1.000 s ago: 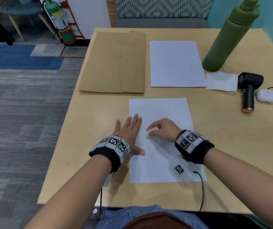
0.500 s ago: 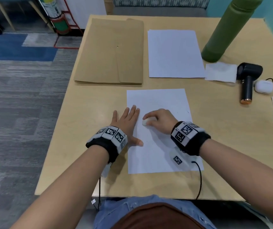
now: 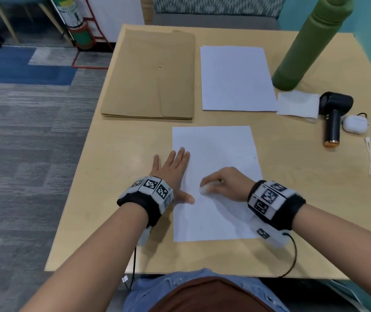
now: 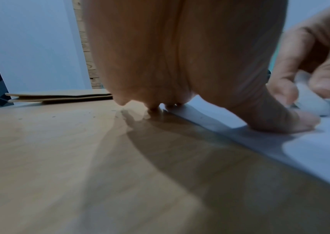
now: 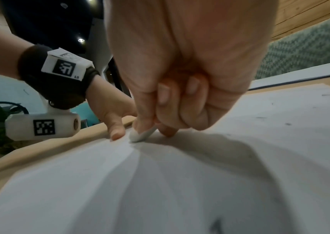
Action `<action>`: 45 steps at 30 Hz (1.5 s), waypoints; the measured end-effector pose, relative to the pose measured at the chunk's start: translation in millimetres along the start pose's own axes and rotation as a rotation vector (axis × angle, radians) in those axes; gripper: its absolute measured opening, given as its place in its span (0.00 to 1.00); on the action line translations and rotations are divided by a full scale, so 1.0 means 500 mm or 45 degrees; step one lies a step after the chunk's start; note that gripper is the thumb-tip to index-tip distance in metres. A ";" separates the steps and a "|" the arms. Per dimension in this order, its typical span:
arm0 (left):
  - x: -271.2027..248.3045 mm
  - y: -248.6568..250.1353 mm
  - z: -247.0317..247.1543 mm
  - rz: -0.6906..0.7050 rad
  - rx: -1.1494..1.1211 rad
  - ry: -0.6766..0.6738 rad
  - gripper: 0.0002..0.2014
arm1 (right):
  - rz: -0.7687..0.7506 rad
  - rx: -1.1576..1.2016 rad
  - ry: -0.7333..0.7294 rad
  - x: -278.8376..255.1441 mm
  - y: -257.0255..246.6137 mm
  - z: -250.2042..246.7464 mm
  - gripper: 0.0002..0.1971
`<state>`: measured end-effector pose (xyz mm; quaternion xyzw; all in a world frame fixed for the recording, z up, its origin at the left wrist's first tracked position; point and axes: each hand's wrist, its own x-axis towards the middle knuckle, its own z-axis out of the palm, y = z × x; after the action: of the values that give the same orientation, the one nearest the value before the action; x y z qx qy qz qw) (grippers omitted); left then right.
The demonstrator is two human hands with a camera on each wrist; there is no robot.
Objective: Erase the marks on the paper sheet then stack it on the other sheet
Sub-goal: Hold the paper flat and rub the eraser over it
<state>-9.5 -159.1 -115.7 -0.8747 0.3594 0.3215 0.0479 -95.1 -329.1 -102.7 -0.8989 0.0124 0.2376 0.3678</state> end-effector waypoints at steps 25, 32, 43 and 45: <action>0.005 -0.005 0.003 0.012 0.007 -0.008 0.63 | 0.019 0.024 0.215 0.033 -0.012 -0.011 0.12; 0.005 -0.005 0.002 0.009 0.011 -0.003 0.63 | -0.008 -0.118 -0.088 0.018 -0.007 -0.021 0.13; 0.001 0.000 -0.006 -0.001 0.015 -0.031 0.63 | -0.019 -0.050 -0.065 -0.028 0.022 0.005 0.11; -0.003 0.003 -0.011 -0.007 -0.004 -0.040 0.63 | 0.040 0.002 -0.067 -0.035 0.023 -0.001 0.10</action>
<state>-8.2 -161.1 -110.4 -0.8706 0.3558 0.3357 0.0528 -112.7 -340.4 -102.5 -0.8918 0.0172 0.2668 0.3649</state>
